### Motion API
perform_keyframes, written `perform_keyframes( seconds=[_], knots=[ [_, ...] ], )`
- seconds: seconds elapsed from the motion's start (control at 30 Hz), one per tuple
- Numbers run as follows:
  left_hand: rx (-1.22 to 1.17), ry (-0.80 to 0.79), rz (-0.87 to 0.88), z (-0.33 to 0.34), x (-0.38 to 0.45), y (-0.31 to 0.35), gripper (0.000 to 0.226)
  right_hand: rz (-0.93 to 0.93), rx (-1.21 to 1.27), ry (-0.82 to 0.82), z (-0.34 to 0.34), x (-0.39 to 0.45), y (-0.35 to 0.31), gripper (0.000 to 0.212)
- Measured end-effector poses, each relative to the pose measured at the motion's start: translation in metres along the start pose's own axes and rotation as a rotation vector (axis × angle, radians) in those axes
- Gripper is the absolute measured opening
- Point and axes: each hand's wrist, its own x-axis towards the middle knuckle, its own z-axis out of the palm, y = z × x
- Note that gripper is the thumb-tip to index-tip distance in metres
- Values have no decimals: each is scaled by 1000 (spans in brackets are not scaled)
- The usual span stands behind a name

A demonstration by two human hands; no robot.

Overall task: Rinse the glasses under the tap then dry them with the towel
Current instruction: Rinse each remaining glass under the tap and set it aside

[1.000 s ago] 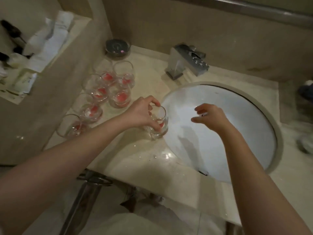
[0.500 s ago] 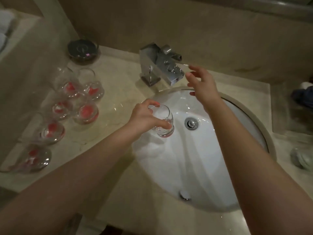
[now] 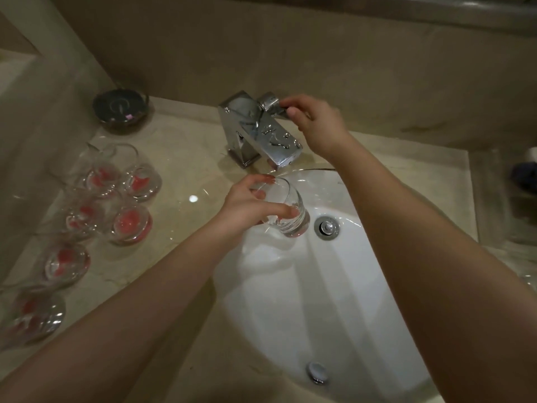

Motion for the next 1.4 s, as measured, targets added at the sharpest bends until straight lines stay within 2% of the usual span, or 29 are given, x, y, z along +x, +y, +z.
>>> perform_keyframes(
  seconds=[0.23,0.37,0.47,0.6,0.67,0.73,0.83,0.9,0.97,1.03,1.1,1.13,1.2,1.3,1.4],
  knots=[
    [-86,-19,-24,4,7,1,82,15,25,-14,-2,10,4,29],
    [-131,-21,-46,4,9,2,76,75,135,-35,1,8,3,30],
    [-173,-36,-68,2,9,2,81,136,221,-43,0,-1,-2,32],
    [-252,-71,-77,-2,9,0,66,341,366,66,8,-32,20,36],
    [-310,-84,-94,-2,9,-1,50,507,338,16,19,-58,42,44],
    [-392,-112,-113,0,8,0,43,715,492,-119,29,-84,56,55],
    [-431,-168,-97,3,7,0,41,862,1001,-198,37,-107,58,57],
    [-378,-194,-65,5,9,-2,44,831,1194,-182,41,-114,54,49],
    [-216,-146,-6,5,12,-3,45,782,1258,-123,46,-118,54,38],
    [-22,-102,94,2,16,-1,37,747,1211,-44,46,-120,58,32],
    [64,-185,98,1,18,4,19,699,1109,2,42,-122,61,35],
    [68,-250,76,2,18,5,13,672,1065,-3,39,-123,61,38],
    [-7,-319,33,6,19,6,17,581,999,-71,33,-124,61,39],
    [-145,-305,-35,11,21,5,25,437,891,-170,29,-121,63,45],
    [-172,-312,5,11,23,-1,22,447,860,-199,26,-118,65,42]
  ],
)
